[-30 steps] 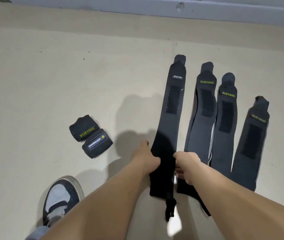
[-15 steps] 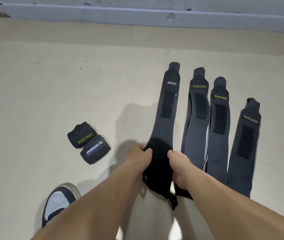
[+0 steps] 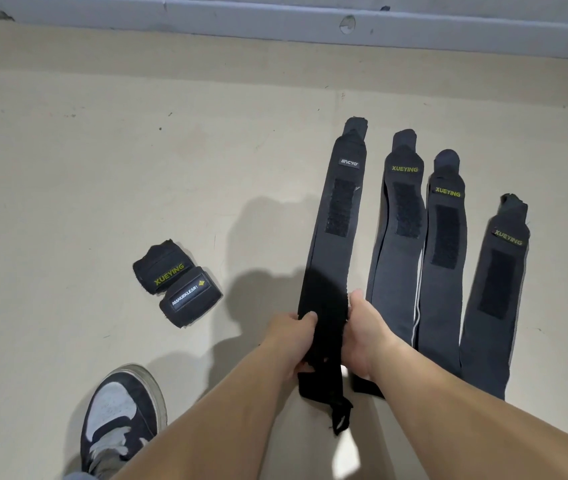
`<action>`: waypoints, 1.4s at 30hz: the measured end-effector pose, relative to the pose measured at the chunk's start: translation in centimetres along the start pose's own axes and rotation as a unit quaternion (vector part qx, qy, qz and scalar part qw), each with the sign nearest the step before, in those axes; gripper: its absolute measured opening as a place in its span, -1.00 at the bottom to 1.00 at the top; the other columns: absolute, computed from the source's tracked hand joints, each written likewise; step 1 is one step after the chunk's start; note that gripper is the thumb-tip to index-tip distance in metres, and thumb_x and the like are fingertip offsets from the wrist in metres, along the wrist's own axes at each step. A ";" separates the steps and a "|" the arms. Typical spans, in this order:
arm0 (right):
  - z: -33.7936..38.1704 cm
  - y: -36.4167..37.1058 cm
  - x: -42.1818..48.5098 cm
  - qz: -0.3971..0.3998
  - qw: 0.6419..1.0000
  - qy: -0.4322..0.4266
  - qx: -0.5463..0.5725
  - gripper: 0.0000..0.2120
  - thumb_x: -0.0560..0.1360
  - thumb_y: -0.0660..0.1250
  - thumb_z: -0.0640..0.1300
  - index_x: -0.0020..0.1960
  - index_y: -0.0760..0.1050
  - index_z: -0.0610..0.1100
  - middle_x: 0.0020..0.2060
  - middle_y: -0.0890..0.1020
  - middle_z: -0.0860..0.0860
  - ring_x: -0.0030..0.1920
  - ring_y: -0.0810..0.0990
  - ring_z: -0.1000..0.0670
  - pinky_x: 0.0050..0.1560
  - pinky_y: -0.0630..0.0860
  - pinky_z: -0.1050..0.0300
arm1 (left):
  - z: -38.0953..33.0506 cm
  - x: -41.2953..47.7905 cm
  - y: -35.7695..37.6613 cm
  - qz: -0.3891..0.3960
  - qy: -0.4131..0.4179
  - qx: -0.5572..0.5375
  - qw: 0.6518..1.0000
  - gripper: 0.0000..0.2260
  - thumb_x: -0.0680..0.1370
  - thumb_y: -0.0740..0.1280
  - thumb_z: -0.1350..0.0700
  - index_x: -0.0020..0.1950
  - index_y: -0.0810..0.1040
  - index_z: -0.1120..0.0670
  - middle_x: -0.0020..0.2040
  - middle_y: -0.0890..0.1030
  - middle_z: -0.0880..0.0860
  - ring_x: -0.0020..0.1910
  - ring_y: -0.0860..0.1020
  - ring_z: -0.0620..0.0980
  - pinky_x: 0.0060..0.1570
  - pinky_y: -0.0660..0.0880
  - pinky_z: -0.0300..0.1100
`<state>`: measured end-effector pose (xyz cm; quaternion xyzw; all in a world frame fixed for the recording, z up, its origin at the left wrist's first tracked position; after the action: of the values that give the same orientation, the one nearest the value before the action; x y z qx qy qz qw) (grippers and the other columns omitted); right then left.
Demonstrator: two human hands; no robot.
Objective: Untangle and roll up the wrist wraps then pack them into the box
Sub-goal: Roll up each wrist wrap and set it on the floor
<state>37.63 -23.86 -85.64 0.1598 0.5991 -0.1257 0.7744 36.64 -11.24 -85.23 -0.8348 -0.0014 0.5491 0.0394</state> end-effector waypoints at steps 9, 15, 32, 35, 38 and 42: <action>0.1 0.2 0.4 -0.058 0.981 -0.023 -0.181 -0.74 0.69 0.23 -0.09 0.31 0.52 -0.18 0.13 0.69 -0.21 0.12 0.69 -0.25 0.19 0.64 -0.20 | -0.2 1.3 -0.7 0.023 0.074 0.492 0.867 -0.48 0.74 -0.02 -0.21 0.34 0.54 0.11 0.34 0.59 0.18 0.35 0.53 0.22 0.39 0.44 0.08; 1.9 0.6 -1.8 -0.092 0.977 -0.023 -0.189 -0.82 0.62 0.27 -0.18 0.12 0.57 -0.24 0.01 0.71 -0.26 0.03 0.71 -0.28 0.21 0.63 -0.24 | -2.1 -0.2 -1.3 -0.008 0.061 0.352 0.934 -0.49 0.64 0.27 -0.24 0.37 0.49 0.14 0.30 0.61 0.14 0.26 0.59 0.18 0.16 0.51 -0.09; 12.1 4.8 -27.5 -0.008 0.933 -0.348 -0.092 -0.87 0.54 0.40 -0.33 -0.02 0.58 -0.13 -0.06 0.70 -0.15 -0.10 0.69 -0.16 -0.15 0.65 0.05 | -17.0 -25.5 -3.9 0.043 0.276 0.096 0.955 -0.92 0.57 0.39 0.16 0.04 0.55 0.09 -0.11 0.65 0.18 -0.17 0.57 0.12 -0.08 0.53 0.05; 11.9 4.6 -34.3 0.060 0.912 -0.398 -0.081 -0.82 0.53 0.44 -0.34 0.08 0.64 -0.14 -0.10 0.72 -0.15 -0.13 0.71 -0.13 -0.12 0.67 0.04 | -18.4 -31.7 -4.9 0.050 0.315 0.040 0.947 -0.90 0.62 0.41 0.16 0.12 0.60 0.13 -0.08 0.69 0.16 -0.16 0.64 0.13 -0.11 0.62 -0.01; 10.7 4.1 -40.0 0.141 0.881 -0.434 -0.128 -0.75 0.54 0.49 -0.27 0.19 0.65 -0.08 0.01 0.76 -0.17 -0.03 0.75 -0.14 0.12 0.68 -0.09 | -18.9 -36.7 -5.9 0.059 0.356 -0.027 0.932 -0.79 0.62 0.44 0.16 0.22 0.57 0.19 -0.04 0.72 0.15 -0.18 0.68 0.10 -0.13 0.66 -0.03; 8.8 2.7 -45.0 0.178 0.851 -0.470 -0.151 -0.68 0.52 0.51 -0.29 0.23 0.64 -0.06 0.03 0.77 -0.14 0.01 0.74 -0.15 0.27 0.59 -0.23 | -17.4 -41.8 -6.2 0.100 0.384 -0.045 0.917 -0.64 0.61 0.47 0.13 0.36 0.56 0.24 0.04 0.73 0.17 -0.16 0.69 0.06 -0.20 0.65 -0.08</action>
<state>35.18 -24.77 -39.76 0.0669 0.1359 0.0464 0.9874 36.30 -8.04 -39.67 -0.9782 0.0724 0.1865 -0.0555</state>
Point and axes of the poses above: each hand's wrist, its own x-axis towards the middle knuckle, its own y-axis out of the palm, z = x × y, the point moved 3 cm from there along x, towards the middle knuckle
